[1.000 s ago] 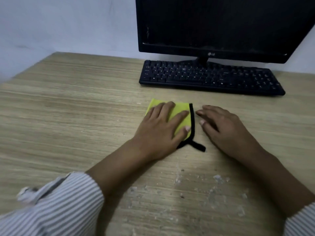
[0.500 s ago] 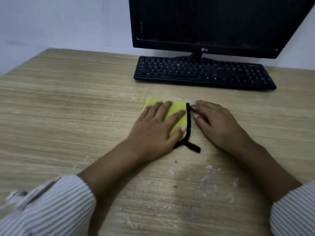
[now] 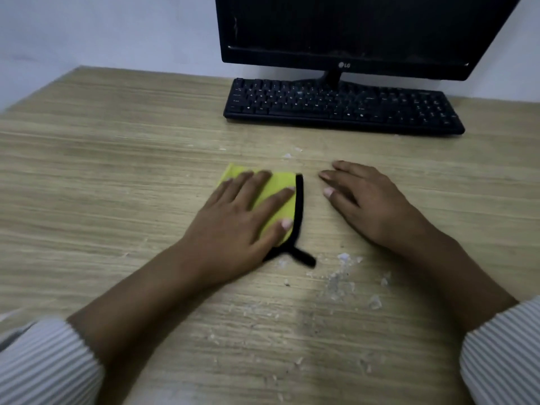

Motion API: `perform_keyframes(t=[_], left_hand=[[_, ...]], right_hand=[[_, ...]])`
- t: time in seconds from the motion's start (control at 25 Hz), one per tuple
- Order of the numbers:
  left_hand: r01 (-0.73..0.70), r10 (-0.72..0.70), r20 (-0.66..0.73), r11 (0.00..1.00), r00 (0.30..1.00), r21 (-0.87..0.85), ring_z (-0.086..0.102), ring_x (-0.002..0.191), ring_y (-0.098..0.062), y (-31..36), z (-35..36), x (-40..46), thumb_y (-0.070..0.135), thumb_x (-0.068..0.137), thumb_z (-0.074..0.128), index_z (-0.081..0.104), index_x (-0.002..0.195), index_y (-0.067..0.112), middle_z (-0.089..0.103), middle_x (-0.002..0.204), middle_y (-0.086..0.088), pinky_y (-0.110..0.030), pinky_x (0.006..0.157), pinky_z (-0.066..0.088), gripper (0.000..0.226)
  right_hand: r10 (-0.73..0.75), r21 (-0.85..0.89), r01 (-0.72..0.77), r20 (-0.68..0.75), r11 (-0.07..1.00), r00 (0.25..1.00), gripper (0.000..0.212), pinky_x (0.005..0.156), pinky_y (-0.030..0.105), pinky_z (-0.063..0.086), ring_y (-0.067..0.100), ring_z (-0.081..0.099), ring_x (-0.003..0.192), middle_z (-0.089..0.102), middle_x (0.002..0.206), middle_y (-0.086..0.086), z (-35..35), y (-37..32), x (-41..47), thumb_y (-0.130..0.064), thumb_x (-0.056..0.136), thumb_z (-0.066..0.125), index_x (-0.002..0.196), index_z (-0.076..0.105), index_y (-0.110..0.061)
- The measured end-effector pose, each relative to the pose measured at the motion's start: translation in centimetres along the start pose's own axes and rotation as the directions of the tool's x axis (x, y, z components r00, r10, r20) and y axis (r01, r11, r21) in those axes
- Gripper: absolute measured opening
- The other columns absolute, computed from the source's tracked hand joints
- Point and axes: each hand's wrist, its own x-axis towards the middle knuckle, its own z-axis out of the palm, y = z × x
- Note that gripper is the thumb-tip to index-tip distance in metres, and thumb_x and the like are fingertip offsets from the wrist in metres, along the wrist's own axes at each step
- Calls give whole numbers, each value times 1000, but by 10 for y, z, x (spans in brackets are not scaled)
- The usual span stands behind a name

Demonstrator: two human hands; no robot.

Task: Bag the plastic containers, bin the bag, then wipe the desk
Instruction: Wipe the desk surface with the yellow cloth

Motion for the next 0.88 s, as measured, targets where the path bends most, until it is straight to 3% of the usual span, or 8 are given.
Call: perform_keyframes(t=[0.08, 0.28, 0.36, 0.48, 0.56, 0.76, 0.88], left_hand=[[-52, 51, -14, 999, 999, -6, 10, 147, -18, -7, -6, -36, 65, 89, 5, 17, 149, 43, 14, 160, 2, -35, 119, 9, 65], [203, -203, -16, 979, 979, -7, 16, 146, -26, -40, -6, 2, 72, 81, 0, 21, 147, 42, 19, 159, -5, -41, 118, 14, 76], [181, -181, 3, 983, 983, 1, 13, 146, -26, -10, 0, 19, 67, 79, -2, 18, 148, 41, 15, 160, -6, -40, 118, 11, 76], [-19, 19, 11, 1000, 1000, -17, 8, 147, -23, 37, 2, -6, 63, 85, 0, 14, 149, 41, 11, 161, -3, -39, 120, 8, 69], [-79, 80, 18, 996, 997, -39, 8, 147, -19, 49, -1, -28, 64, 88, 3, 15, 149, 43, 12, 160, 2, -36, 120, 6, 66], [79, -78, 21, 995, 997, -64, 9, 146, -22, 35, 5, 38, 67, 82, 1, 17, 148, 42, 11, 160, 0, -39, 119, 8, 72], [128, -127, 45, 991, 991, -38, 8, 146, -26, 46, 12, 81, 63, 89, 9, 16, 149, 40, 10, 160, -5, -41, 118, 6, 64]], right_hand=[[-19, -6, 19, -2, 1000, 1000, 44, 107, 26, 24, 14, 28, 140, 37, 152, -4, -2, 4, -8, -40, 98, 41, 141, 46, -28], [-59, -37, 58, -37, 998, 998, 42, 98, 21, 25, 17, 37, 132, 45, 144, -2, -3, -1, -13, -36, 97, 44, 137, 52, -23], [-75, -21, 75, -35, 997, 997, 41, 97, 22, 26, 18, 39, 131, 47, 142, -2, -3, -1, -15, -35, 97, 47, 135, 54, -23], [-78, 32, 79, -36, 996, 996, 36, 98, 25, 30, 19, 45, 126, 54, 135, -1, -10, 5, -20, -31, 96, 52, 129, 60, -20], [-64, 49, 67, -58, 997, 996, 32, 98, 27, 34, 19, 49, 122, 58, 129, 0, -14, 14, -25, -27, 94, 55, 123, 64, -18], [61, 73, -53, -116, 996, 991, 28, 94, 22, 32, 17, 50, 119, 60, 125, -3, -20, 33, -26, -23, 93, 57, 119, 66, -19], [66, 81, -55, -134, 995, 989, 27, 91, 16, 29, 16, 50, 117, 60, 123, -2, -18, 34, -25, -20, 92, 58, 118, 67, -18]])
